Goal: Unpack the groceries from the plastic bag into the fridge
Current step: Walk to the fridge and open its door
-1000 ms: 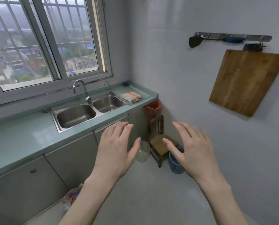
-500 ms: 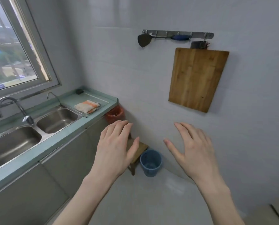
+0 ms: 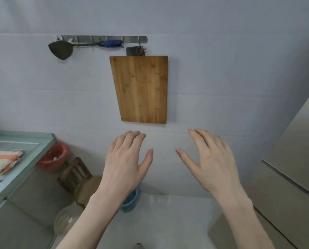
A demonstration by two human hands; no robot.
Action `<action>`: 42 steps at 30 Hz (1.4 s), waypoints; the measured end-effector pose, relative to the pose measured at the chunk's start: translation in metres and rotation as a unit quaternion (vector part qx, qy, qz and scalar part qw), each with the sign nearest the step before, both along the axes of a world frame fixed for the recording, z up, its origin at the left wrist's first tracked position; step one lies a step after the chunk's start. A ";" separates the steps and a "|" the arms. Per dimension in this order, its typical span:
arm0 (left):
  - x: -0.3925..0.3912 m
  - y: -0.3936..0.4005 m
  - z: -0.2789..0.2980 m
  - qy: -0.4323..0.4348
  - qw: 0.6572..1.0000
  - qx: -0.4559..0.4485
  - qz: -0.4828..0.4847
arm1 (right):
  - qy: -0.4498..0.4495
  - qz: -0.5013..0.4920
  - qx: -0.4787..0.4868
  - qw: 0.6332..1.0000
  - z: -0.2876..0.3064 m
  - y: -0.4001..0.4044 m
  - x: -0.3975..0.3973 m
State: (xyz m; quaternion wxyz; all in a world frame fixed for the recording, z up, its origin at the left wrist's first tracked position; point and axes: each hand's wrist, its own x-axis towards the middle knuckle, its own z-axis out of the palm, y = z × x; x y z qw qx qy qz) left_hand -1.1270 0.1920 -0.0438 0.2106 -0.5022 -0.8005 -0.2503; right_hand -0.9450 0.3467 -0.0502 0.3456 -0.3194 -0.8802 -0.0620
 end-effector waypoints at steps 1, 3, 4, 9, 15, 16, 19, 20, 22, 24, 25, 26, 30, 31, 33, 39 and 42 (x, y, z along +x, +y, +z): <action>-0.005 0.016 -0.001 -0.001 1.000 0.002 -0.018 | 0.000 -0.017 0.006 1.000 0.000 0.008 0.001; -0.016 0.049 -0.003 -0.007 0.998 0.008 -0.057 | 0.000 -0.052 0.016 0.999 0.001 0.025 0.003; -0.021 0.065 -0.004 -0.011 0.997 0.010 -0.077 | -0.002 -0.070 0.021 0.997 0.002 0.034 0.004; -0.039 0.144 -0.005 -0.020 0.986 0.005 -0.165 | -0.016 -0.167 0.022 0.986 0.007 0.070 0.006; -0.061 0.228 0.000 -0.011 0.963 0.025 -0.267 | -0.027 -0.281 -0.002 0.959 0.005 0.101 0.000; -0.064 0.240 0.000 -0.012 0.959 0.026 -0.282 | -0.030 -0.299 -0.008 0.954 0.004 0.105 0.000; -0.062 0.275 -0.003 -0.016 0.943 0.027 -0.331 | -0.037 -0.351 -0.022 0.936 0.002 0.110 0.003; -0.059 0.285 -0.005 -0.020 0.936 0.025 -0.350 | -0.039 -0.367 -0.024 0.929 0.002 0.111 0.005; -0.050 0.304 -0.008 -0.029 0.922 0.021 -0.385 | -0.045 -0.399 -0.030 0.915 0.002 0.110 0.011; -0.037 0.320 -0.010 -0.037 0.910 0.017 -0.412 | -0.052 -0.432 -0.032 0.900 0.001 0.109 0.018; -0.029 0.328 -0.010 -0.040 0.904 0.015 -0.425 | -0.055 -0.449 -0.035 0.891 0.001 0.108 0.022; -0.021 0.335 -0.011 -0.042 0.898 0.012 -0.438 | -0.056 -0.466 -0.040 0.882 0.001 0.107 0.027; 0.016 0.356 -0.010 -0.046 0.870 0.007 -0.491 | -0.050 -0.519 -0.048 0.852 0.003 0.101 0.048; 0.026 0.359 -0.009 -0.048 0.864 0.011 -0.502 | -0.049 -0.530 -0.047 0.846 0.003 0.100 0.054; 0.046 0.365 -0.006 -0.057 0.850 0.027 -0.523 | -0.041 -0.545 -0.044 0.836 0.005 0.099 0.067; 0.104 0.381 0.004 -0.079 0.825 0.066 -0.556 | -0.008 -0.566 -0.019 0.824 0.014 0.104 0.107; 0.129 0.391 0.015 -0.092 0.818 0.074 -0.563 | -0.003 -0.574 -0.003 0.819 0.021 0.115 0.126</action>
